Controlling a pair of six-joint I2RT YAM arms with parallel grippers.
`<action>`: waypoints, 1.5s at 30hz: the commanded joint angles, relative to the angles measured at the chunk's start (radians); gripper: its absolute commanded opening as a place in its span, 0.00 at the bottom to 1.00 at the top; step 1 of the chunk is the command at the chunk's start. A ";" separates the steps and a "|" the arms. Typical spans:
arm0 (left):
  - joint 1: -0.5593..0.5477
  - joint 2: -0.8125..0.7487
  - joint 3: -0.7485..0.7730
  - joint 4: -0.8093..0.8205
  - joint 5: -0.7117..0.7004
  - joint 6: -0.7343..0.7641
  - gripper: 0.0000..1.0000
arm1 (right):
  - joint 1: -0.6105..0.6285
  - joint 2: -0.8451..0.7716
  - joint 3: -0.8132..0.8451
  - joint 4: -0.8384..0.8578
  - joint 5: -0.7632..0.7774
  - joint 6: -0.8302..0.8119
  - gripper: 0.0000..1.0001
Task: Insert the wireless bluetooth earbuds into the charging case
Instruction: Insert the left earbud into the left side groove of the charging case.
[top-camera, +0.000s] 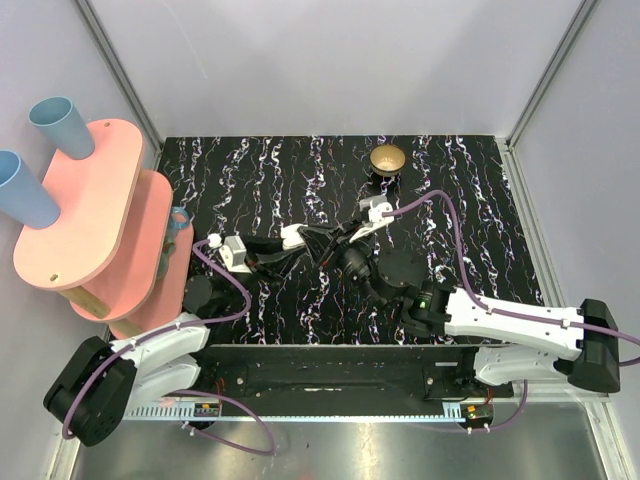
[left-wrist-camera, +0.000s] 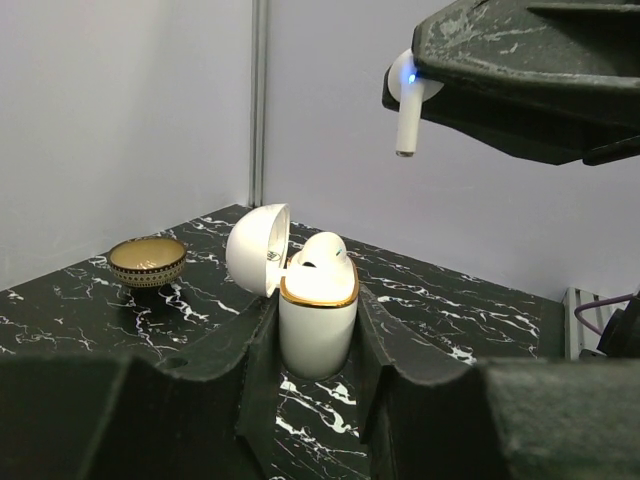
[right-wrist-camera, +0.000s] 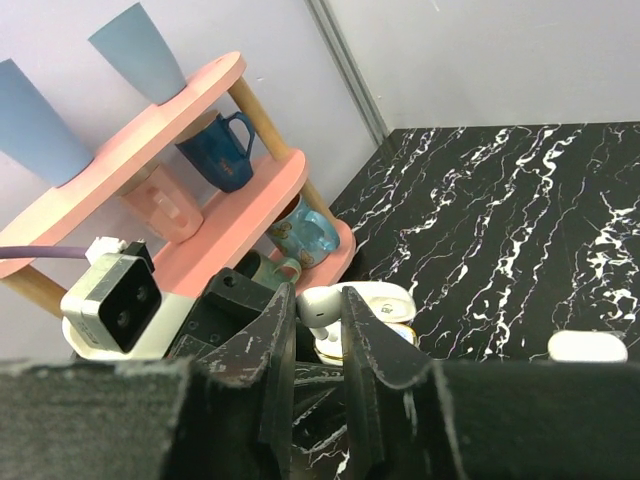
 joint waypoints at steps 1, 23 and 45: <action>-0.014 0.006 0.044 0.382 -0.015 0.030 0.00 | 0.020 0.017 0.054 0.073 0.033 -0.024 0.00; -0.034 -0.003 0.043 0.382 -0.033 0.046 0.00 | 0.029 0.089 0.052 0.063 0.053 0.054 0.00; -0.048 -0.034 0.040 0.384 -0.053 0.053 0.00 | 0.029 0.126 0.046 0.058 0.071 0.080 0.00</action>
